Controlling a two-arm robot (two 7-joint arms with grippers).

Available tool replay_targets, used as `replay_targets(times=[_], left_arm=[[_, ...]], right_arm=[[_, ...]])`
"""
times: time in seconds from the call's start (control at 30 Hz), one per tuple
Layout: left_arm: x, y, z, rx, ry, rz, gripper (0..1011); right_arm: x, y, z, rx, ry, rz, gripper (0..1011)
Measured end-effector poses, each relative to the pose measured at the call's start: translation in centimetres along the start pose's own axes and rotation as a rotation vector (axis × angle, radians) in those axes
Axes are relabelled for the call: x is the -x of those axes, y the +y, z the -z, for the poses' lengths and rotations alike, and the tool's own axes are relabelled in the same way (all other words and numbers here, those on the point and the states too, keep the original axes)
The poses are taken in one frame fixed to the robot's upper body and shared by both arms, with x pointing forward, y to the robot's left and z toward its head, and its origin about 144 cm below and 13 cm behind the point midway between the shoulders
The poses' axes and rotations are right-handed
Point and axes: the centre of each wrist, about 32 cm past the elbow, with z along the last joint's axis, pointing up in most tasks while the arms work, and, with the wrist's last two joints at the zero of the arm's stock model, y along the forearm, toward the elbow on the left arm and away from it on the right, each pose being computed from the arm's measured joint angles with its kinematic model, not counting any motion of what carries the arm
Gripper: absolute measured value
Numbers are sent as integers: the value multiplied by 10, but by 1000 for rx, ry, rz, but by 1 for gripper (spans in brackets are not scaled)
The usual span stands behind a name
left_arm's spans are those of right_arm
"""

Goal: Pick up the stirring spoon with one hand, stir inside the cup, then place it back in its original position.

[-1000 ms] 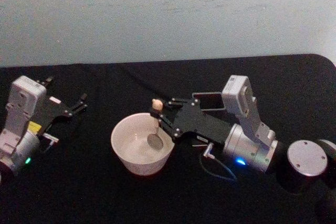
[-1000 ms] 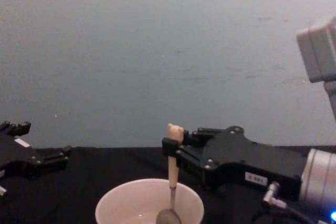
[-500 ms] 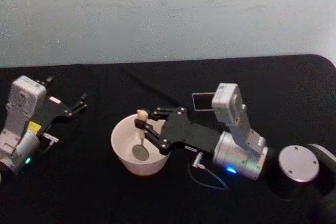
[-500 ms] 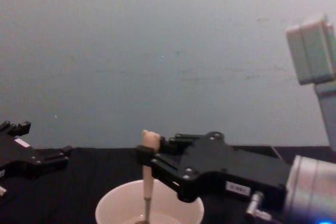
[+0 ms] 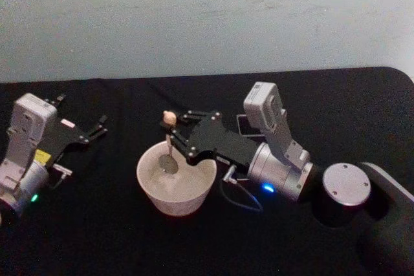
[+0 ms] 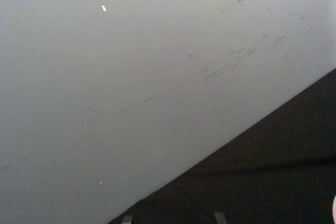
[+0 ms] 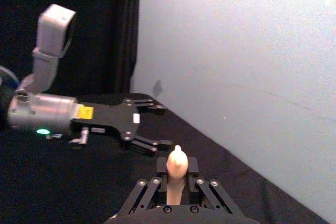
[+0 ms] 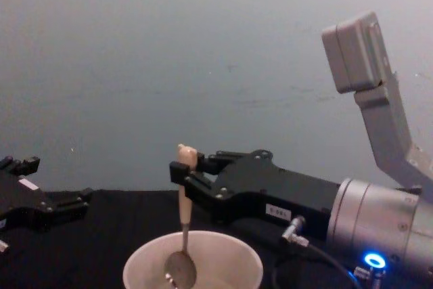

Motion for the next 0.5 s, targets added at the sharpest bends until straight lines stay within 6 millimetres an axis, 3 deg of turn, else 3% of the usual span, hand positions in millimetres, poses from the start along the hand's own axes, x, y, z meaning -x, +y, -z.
replay_targets(times=[0.5], left_arm=[[0,0,0,0,0,0,1002]], right_arm=[[-9,-10,1,10,-9,39,211]])
